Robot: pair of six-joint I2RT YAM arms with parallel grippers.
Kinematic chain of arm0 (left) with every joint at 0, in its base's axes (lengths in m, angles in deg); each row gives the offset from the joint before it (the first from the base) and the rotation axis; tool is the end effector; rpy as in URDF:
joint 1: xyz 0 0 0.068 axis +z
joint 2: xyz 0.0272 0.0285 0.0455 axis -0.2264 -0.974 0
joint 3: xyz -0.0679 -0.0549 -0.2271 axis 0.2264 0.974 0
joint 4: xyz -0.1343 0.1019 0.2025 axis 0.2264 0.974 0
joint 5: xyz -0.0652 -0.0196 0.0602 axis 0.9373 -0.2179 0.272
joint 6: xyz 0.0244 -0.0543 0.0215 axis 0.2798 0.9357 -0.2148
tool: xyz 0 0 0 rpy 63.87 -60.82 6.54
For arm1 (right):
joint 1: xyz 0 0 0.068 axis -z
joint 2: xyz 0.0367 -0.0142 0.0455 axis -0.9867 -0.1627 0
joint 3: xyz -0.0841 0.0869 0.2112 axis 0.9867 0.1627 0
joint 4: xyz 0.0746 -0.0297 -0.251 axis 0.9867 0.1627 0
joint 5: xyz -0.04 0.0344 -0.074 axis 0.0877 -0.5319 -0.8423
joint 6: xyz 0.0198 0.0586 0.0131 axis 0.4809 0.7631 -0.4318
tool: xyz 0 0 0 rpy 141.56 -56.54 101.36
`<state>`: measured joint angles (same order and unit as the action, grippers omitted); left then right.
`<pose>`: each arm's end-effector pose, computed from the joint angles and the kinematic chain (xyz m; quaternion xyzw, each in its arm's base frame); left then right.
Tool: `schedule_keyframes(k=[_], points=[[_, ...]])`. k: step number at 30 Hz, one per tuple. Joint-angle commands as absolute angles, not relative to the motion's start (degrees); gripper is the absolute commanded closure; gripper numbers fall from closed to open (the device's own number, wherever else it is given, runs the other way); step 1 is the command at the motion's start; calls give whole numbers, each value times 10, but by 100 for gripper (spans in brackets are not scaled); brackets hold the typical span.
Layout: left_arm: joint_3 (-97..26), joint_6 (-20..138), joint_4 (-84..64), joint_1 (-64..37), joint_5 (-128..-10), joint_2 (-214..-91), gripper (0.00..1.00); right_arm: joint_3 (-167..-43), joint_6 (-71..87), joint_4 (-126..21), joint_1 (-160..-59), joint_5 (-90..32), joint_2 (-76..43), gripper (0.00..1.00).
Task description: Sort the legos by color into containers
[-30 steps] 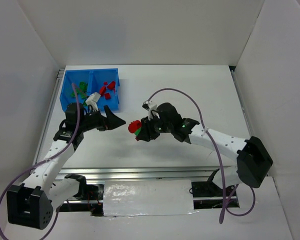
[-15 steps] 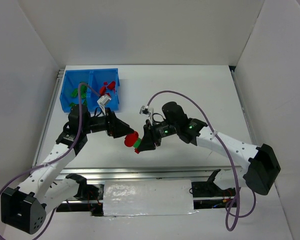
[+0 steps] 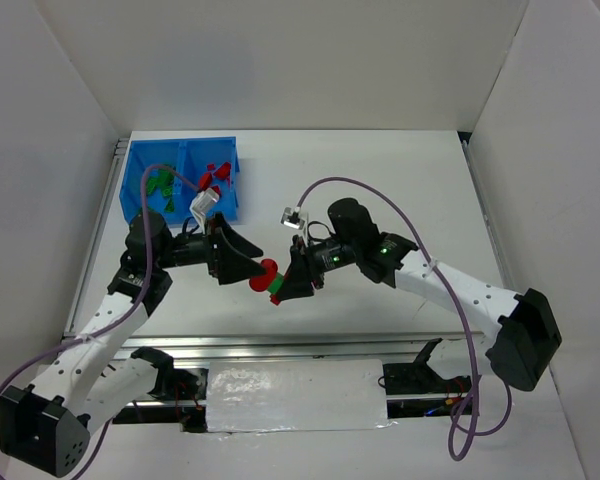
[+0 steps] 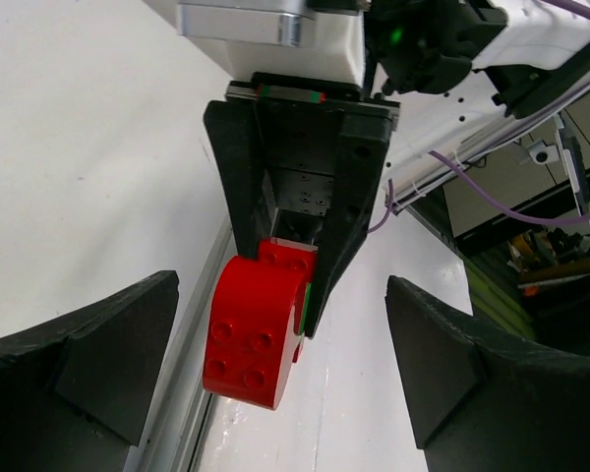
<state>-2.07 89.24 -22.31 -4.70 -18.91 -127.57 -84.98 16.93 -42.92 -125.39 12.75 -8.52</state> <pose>0.2031 -0.1084 0.3067 0.2169 0.6641 -0.6063 0.3800 0.1870 0.2373 0.2691 -0.4049 0.6989 0.5453 0.2241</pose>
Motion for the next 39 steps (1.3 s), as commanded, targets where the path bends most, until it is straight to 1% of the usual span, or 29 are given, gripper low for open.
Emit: schedule_keyframes(k=[1,6,8,9,11,12,13,14,16,17,18,19,20,22,23,25,28,30,31,32,34,36,37,39], points=[[-10,910,-292,-49,-151,-1261,2,-867,168,-474,-1244,180,-54,96],[-12,890,-262,-53,-166,-1267,1,-876,160,-475,-1245,209,-42,96],[-8,904,-275,-55,-158,-1276,0,-884,157,-471,-1243,204,-44,96],[-5,910,-294,-57,-155,-1277,2,-887,159,-472,-1242,201,-48,96],[-2,918,-306,-59,-151,-1276,9,-898,162,-474,-1243,197,-58,96],[-1,918,-314,-60,-150,-1272,25,-905,163,-474,-1243,190,-72,96],[-1,921,-316,-60,-147,-1271,33,-909,164,-475,-1242,188,-79,96],[-2,922,-318,-60,-144,-1266,53,-918,164,-474,-1242,190,-95,96],[-3,919,-316,-60,-142,-1263,72,-930,163,-473,-1243,196,-109,95],[-4,916,-313,-60,-142,-1260,80,-931,164,-480,-1242,199,-113,93],[-7,911,-305,-60,-148,-1255,96,-932,169,-486,-1243,201,-119,91],[-9,899,-290,-60,-153,-1253,100,-930,173,-492,-1243,205,-120,86],[-11,893,-280,-61,-158,-1250,100,-928,175,-506,-1242,205,-115,60],[-17,884,-265,-60,-166,-1250,100,-910,188,-528,-1243,192,-104,48],[-17,886,-266,-60,-166,-1253,100,-906,192,-549,-1242,186,-93,45],[-15,892,-274,-60,-165,-1257,100,-898,206,-561,-1242,175,-85,42],[-12,901,-283,-60,-161,-1262,100,-897,218,-572,-1242,172,-82,42],[-13,899,-284,-60,-163,-1262,100,-899,218,-573,-1242,175,-84,45],[-14,898,-277,-60,-165,-1262,100,-898,219,-573,-1242,176,-87,53],[-17,891,-271,-60,-168,-1260,100,-896,219,-573,-1242,178,-89,56],[-20,885,-260,-60,-178,-1258,100,-893,219,-574,-1242,182,-94,58],[-27,875,-245,-60,-184,-1259,100,-889,219,-577,-1242,190,-96,54],[-28,875,-242,-59,-189,-1259,100,-887,219,-579,-1242,196,-96,46],[-34,875,-240,-58,-191,-1262,100,-885,218,-580,-1242,202,-97,43]])
